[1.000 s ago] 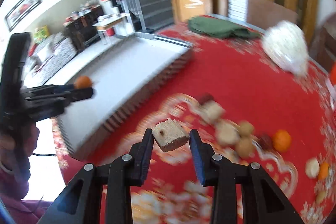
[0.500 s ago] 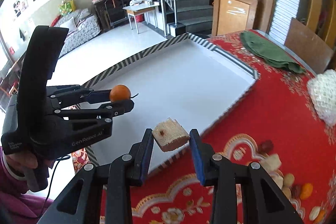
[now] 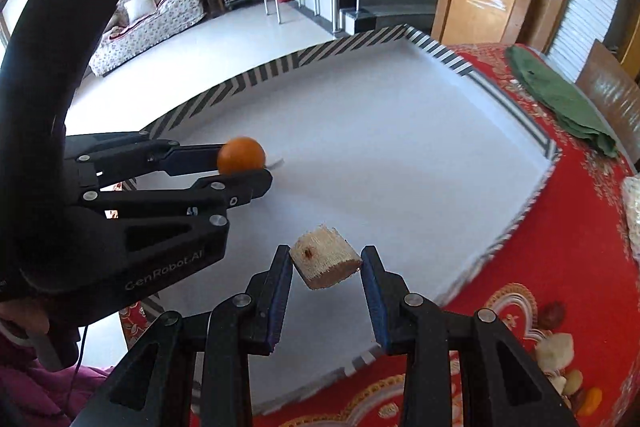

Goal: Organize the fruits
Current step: 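Open the left gripper to drop the orange while the right gripper releases the cube into the tray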

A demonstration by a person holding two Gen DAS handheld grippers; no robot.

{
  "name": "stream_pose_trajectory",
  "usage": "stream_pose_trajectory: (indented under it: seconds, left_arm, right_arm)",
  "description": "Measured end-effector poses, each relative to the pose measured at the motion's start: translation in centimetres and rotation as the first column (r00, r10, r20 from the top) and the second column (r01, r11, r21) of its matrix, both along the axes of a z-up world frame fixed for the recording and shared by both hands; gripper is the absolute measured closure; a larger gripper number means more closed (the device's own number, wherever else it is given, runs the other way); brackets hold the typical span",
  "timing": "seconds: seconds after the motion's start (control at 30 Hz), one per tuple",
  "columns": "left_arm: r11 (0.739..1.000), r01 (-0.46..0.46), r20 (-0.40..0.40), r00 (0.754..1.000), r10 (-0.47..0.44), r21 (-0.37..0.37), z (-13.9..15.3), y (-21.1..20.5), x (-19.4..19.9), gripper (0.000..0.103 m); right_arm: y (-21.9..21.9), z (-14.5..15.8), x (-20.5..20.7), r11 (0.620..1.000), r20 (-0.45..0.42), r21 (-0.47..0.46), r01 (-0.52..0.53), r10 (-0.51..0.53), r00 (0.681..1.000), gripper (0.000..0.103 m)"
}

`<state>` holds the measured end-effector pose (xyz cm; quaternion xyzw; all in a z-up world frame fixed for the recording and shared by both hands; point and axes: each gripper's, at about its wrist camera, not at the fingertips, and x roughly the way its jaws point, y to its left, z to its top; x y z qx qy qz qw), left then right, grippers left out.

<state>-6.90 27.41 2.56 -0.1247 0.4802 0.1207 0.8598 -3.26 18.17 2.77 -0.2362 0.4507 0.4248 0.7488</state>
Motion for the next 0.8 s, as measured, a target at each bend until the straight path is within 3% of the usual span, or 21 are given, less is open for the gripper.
stream_pose_trajectory:
  seconds: [0.3,0.53,0.8]
  left_arm:
    - [0.999,-0.041,0.023,0.999,0.041,0.005,0.8,0.6,-0.1,0.053]
    - [1.000,-0.024,0.068,0.997,0.023,0.015,2.5,-0.6,-0.5,0.053]
    - [0.998,0.048,0.106,0.993,-0.051,0.035,4.4,-4.1,-0.4,0.053]
  right_arm:
    - [-0.3,0.2,-0.6,0.998,-0.015,0.055,-0.002,0.003,1.000,0.060]
    - [-2.3,2.3,-2.4,0.997,0.070,0.069,0.036,-0.041,0.997,0.060]
    - [-7.3,3.9,-3.4,0.989,0.132,0.083,0.119,-0.129,0.983,0.056]
